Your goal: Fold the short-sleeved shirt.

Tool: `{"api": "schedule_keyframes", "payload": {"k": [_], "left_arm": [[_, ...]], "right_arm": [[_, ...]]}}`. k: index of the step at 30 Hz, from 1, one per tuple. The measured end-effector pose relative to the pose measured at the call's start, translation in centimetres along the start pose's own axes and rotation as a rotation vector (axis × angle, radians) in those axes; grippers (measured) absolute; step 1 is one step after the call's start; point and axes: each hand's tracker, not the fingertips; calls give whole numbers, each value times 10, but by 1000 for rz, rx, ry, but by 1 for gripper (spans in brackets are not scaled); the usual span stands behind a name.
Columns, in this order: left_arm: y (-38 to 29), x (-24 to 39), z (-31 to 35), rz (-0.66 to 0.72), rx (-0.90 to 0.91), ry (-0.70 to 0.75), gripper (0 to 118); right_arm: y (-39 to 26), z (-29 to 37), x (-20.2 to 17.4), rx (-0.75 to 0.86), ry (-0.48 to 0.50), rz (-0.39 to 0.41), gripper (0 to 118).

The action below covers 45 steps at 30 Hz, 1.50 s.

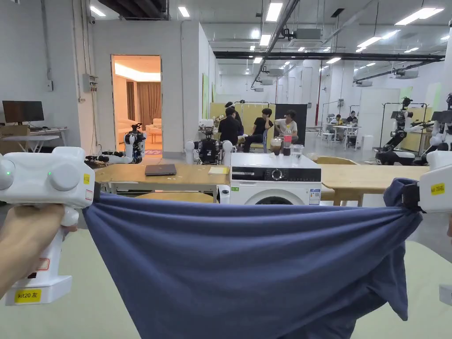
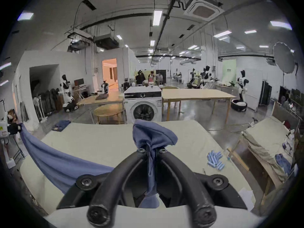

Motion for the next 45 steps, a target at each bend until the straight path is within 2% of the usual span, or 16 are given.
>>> {"api": "schedule_keyframes", "payload": {"k": [5, 14, 23, 27, 31, 34, 38, 41, 45], "left_arm": [[32, 19, -29, -8, 35, 23, 0], [70, 48, -106, -17, 79, 72, 0], [16, 69, -214, -43, -7, 102, 0], [-25, 75, -240, -60, -69, 96, 0], [-60, 71, -231, -55, -110, 39, 0], [-89, 63, -200, -63, -132, 0, 0], [-139, 46, -146, -40, -153, -60, 0], [-190, 37, -99, -71, -197, -90, 0], [-258, 26, -45, -88, -245, -110, 0]], "right_arm": [[32, -34, -3, 28, -34, -2, 5], [71, -121, -17, 52, -87, 41, 5], [15, -235, -29, -48, -120, 68, 5], [-22, -256, -28, -95, -124, 47, 5], [-58, -243, -19, -145, -118, 76, 5], [-90, -206, -3, -161, -71, 27, 5], [-145, -144, 13, -218, -47, 71, 5], [-199, -89, 30, -233, -11, -13, 5], [-275, -35, 50, -293, -13, -57, 5]]}}
